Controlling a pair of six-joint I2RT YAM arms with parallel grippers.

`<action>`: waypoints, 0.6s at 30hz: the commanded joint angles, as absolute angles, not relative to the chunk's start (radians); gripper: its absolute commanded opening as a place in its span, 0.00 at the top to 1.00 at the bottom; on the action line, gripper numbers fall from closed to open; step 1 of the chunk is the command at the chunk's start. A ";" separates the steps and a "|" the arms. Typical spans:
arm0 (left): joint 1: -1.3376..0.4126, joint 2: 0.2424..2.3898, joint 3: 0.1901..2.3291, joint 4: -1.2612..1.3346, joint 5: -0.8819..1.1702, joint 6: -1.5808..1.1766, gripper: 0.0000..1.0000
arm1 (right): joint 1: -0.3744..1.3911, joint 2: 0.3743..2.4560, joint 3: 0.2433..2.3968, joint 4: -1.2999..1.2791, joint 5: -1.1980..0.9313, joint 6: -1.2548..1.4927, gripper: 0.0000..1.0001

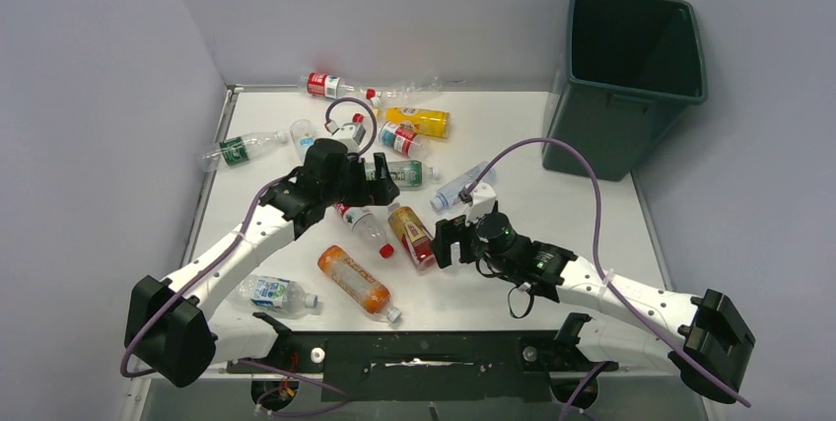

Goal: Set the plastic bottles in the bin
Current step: Pick up the plastic bottle at the center of the board.

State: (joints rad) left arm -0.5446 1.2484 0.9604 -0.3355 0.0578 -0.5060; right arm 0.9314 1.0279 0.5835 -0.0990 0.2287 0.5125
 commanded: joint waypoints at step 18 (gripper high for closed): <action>-0.551 1.056 0.868 -0.260 -0.035 -0.669 0.02 | 0.940 1.063 0.548 -0.001 0.176 0.573 0.02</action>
State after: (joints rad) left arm -0.5480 1.1412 0.8707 -0.3294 0.0395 -0.6449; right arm 0.9314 1.0607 0.5430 -0.0463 0.1818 0.5373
